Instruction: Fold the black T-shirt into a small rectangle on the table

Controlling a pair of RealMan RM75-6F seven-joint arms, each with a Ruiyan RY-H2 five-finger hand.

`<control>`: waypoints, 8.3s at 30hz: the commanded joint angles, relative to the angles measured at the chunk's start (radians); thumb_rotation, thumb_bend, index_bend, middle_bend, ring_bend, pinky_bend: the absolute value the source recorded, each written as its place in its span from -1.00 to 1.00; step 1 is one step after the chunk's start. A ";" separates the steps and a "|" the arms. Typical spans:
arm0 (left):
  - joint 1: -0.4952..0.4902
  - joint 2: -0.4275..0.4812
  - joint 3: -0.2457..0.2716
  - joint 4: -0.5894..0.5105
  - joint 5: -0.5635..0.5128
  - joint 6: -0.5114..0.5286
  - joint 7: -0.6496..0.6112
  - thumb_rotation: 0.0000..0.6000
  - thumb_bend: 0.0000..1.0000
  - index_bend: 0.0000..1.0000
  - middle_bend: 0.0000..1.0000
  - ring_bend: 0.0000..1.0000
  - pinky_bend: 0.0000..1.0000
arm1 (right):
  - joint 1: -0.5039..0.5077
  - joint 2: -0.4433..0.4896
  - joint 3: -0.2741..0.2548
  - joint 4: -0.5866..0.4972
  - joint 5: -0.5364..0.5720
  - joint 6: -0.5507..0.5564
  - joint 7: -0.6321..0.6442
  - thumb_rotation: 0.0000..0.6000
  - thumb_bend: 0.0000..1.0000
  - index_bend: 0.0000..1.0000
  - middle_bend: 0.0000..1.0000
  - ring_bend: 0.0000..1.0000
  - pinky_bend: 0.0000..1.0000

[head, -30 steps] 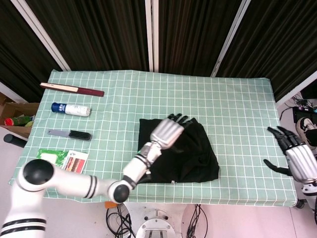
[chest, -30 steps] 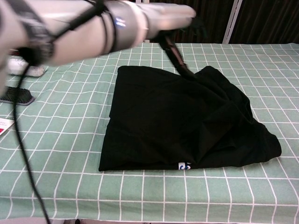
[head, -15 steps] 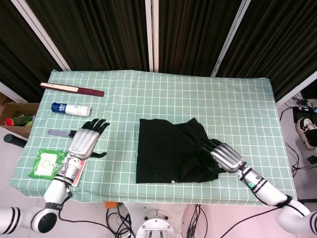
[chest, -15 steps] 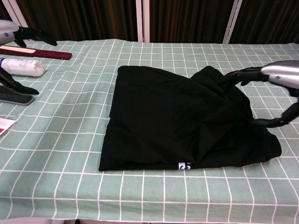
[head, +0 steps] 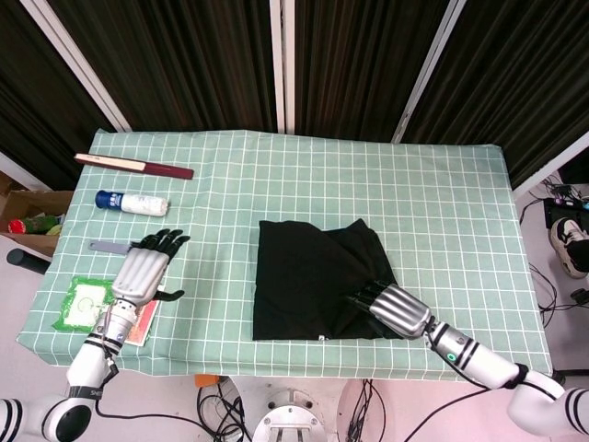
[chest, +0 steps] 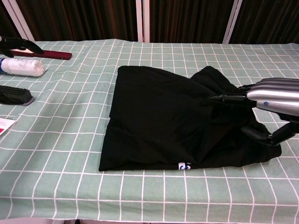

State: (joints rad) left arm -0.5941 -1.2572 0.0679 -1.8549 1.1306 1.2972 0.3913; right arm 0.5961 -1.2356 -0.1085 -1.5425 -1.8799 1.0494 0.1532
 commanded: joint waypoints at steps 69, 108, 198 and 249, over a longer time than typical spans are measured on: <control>0.184 0.000 -0.088 0.107 0.157 -0.068 -0.125 1.00 -0.81 -0.67 -0.81 -0.84 -0.65 | 0.270 -0.307 0.298 0.379 0.836 -0.334 -0.399 1.00 0.06 0.22 -0.47 -0.74 -0.63; 0.186 0.001 -0.099 0.063 0.131 -0.130 -0.066 1.00 -0.81 -0.67 -0.81 -0.84 -0.65 | -0.050 -0.296 -0.079 0.841 -0.014 0.383 0.078 1.00 -0.82 -0.36 -0.62 -0.96 -0.95; 0.211 0.076 -0.085 0.070 0.177 -0.159 -0.215 1.00 -0.81 -0.67 -0.81 -0.84 -0.65 | 0.503 -0.630 -0.164 1.051 -0.238 0.291 -0.005 1.00 -0.91 -0.87 -0.86 -1.00 -1.00; 0.238 0.095 -0.089 0.043 0.161 -0.139 -0.200 1.00 -0.81 -0.67 -0.81 -0.84 -0.65 | 0.320 -0.239 -0.084 0.133 0.023 -0.001 0.086 1.00 -0.01 -0.34 -0.49 -0.58 -0.51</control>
State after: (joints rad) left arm -0.3574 -1.1630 -0.0215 -1.8126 1.2907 1.1566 0.1927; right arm 0.9305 -1.4970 -0.2057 -1.3978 -1.8578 1.0033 0.2282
